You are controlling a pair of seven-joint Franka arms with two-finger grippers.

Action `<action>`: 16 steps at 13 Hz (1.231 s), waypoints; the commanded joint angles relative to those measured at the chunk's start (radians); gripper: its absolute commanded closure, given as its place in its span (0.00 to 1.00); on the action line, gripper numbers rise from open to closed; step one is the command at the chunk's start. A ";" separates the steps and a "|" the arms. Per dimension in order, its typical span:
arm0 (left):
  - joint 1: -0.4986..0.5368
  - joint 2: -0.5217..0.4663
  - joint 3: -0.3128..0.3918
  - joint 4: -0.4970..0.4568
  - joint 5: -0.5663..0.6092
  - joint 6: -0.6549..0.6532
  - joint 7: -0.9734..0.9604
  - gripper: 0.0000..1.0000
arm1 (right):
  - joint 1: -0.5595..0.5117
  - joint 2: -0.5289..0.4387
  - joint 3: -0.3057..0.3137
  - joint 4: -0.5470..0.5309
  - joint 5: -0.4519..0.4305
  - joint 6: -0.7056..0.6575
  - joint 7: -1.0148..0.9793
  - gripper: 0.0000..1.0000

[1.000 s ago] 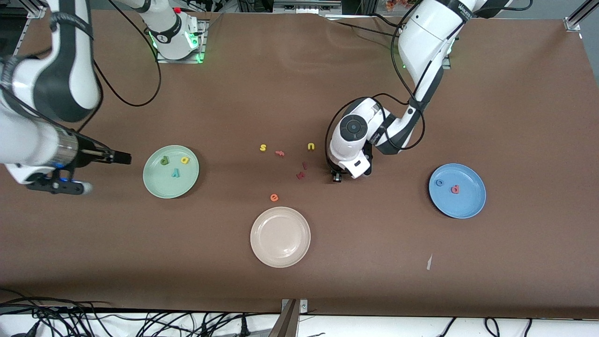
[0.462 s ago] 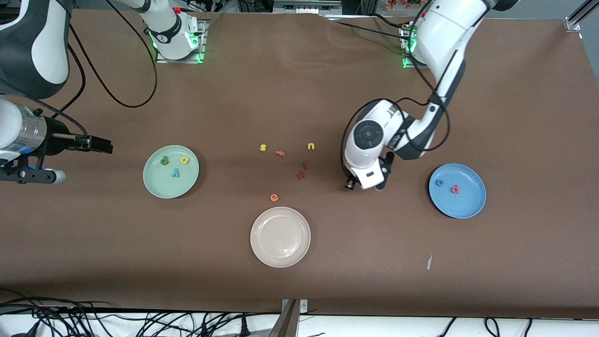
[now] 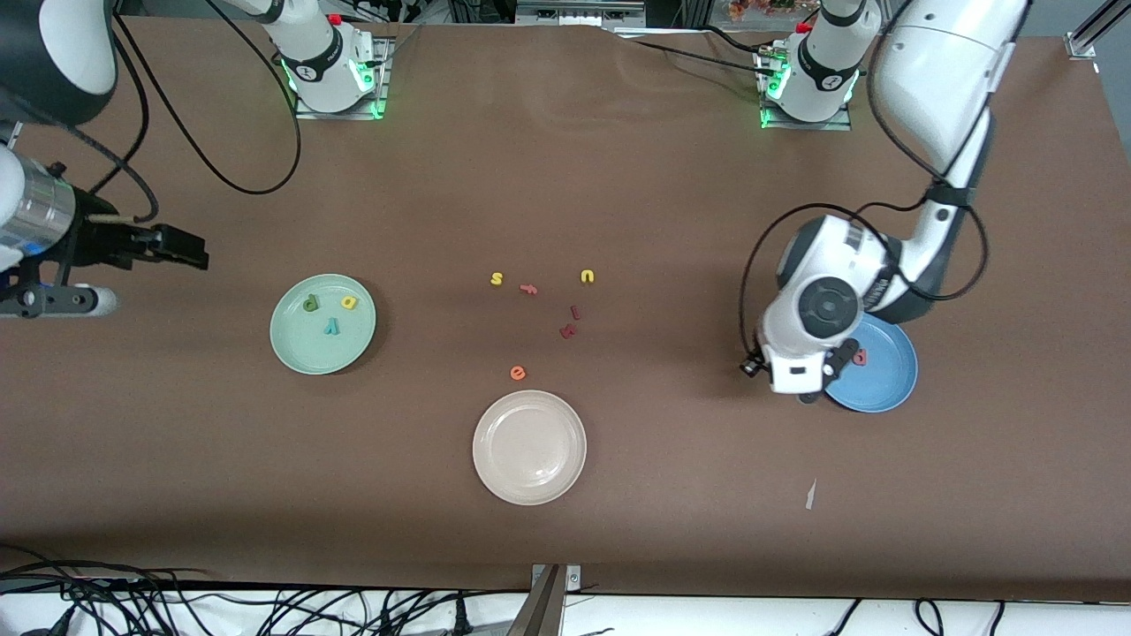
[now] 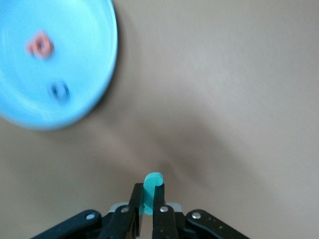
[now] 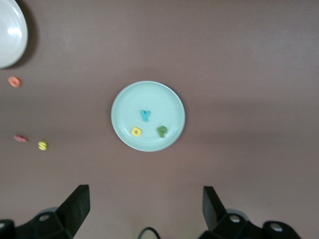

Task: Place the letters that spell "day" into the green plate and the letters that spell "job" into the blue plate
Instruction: 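Open the left gripper over the blue plate to release the j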

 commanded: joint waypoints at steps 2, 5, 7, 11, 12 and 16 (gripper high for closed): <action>0.123 -0.044 -0.015 -0.018 -0.019 -0.033 0.386 1.00 | -0.291 -0.266 0.285 -0.368 -0.062 0.243 0.006 0.00; 0.222 -0.034 -0.014 -0.018 -0.022 -0.030 0.682 1.00 | -0.359 -0.285 0.323 -0.383 -0.057 0.279 -0.010 0.00; 0.245 -0.011 -0.014 -0.012 -0.008 -0.026 0.746 1.00 | -0.359 -0.285 0.317 -0.369 -0.014 0.210 0.006 0.00; 0.259 -0.041 -0.012 0.006 -0.020 -0.033 0.827 0.00 | -0.357 -0.288 0.321 -0.353 -0.056 0.195 -0.003 0.00; 0.259 -0.053 -0.012 0.009 -0.020 -0.038 0.827 0.00 | -0.353 -0.288 0.329 -0.338 -0.060 0.194 -0.005 0.00; 0.259 -0.130 -0.014 0.066 -0.022 -0.188 0.822 0.00 | -0.351 -0.283 0.329 -0.333 -0.053 0.190 0.006 0.00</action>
